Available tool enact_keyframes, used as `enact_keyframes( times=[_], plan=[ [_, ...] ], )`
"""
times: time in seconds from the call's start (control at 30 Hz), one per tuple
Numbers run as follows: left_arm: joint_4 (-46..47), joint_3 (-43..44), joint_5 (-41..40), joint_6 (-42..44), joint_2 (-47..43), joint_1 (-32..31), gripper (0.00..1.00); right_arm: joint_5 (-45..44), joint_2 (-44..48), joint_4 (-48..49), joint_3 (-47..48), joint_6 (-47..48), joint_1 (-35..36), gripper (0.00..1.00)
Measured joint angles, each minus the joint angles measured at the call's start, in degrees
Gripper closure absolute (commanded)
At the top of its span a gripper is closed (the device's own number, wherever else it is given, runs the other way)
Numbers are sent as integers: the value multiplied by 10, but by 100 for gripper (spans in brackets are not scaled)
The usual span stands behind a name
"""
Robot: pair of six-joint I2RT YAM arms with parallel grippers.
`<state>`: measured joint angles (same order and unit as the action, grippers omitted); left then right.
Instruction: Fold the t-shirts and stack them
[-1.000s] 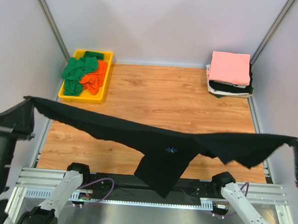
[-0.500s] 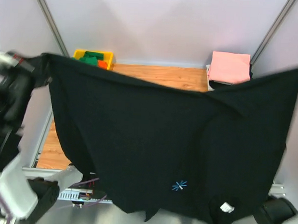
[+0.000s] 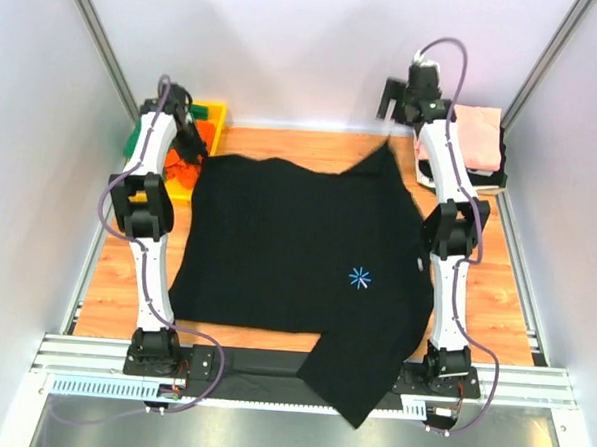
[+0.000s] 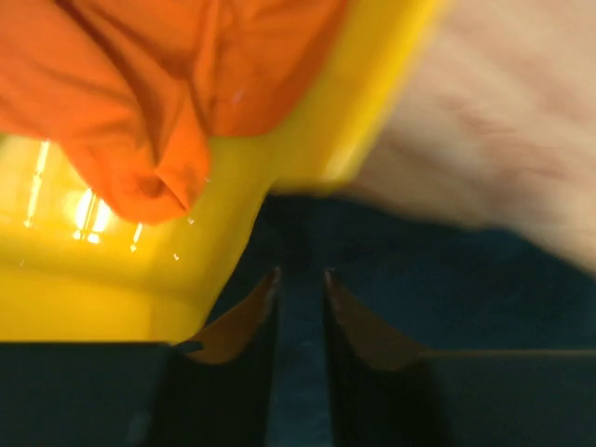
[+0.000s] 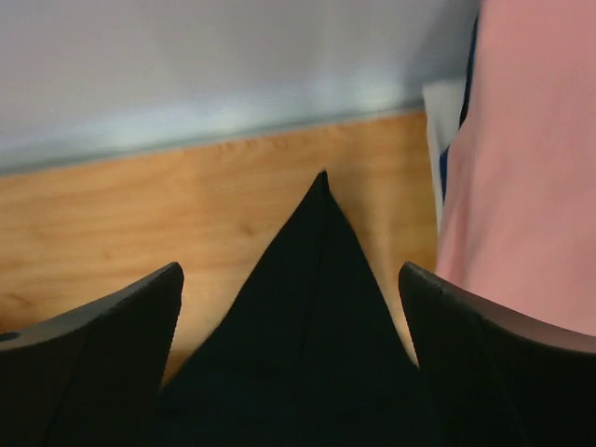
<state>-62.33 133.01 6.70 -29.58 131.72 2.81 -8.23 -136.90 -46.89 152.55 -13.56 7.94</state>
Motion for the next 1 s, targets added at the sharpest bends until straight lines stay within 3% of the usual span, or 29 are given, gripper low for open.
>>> enact_keyframes(
  times=[0.1,0.13,0.27,0.43,0.53,0.63,0.8,1.0],
  plan=[
    [-19,-36,11,3,42,3,53,13,-7,-5,-94,-2,4,0],
    [-17,-70,14,3,30,2,51,18,33,17,-189,-5,8,0],
    [-4,-215,7,2,-97,-5,51,33,177,55,-445,-28,26,0],
    [42,-316,-11,2,-285,-17,55,57,313,102,-569,-65,42,1],
    [73,-394,-26,-2,-361,-33,56,64,336,127,-594,-82,42,1],
    [105,-473,-30,-12,-382,-63,58,72,303,134,-591,-91,41,2],
    [135,-520,-28,-31,-307,-106,59,74,185,104,-534,-97,40,2],
    [155,-477,-30,-54,-202,-116,60,52,56,50,-404,-97,40,2]
  ],
)
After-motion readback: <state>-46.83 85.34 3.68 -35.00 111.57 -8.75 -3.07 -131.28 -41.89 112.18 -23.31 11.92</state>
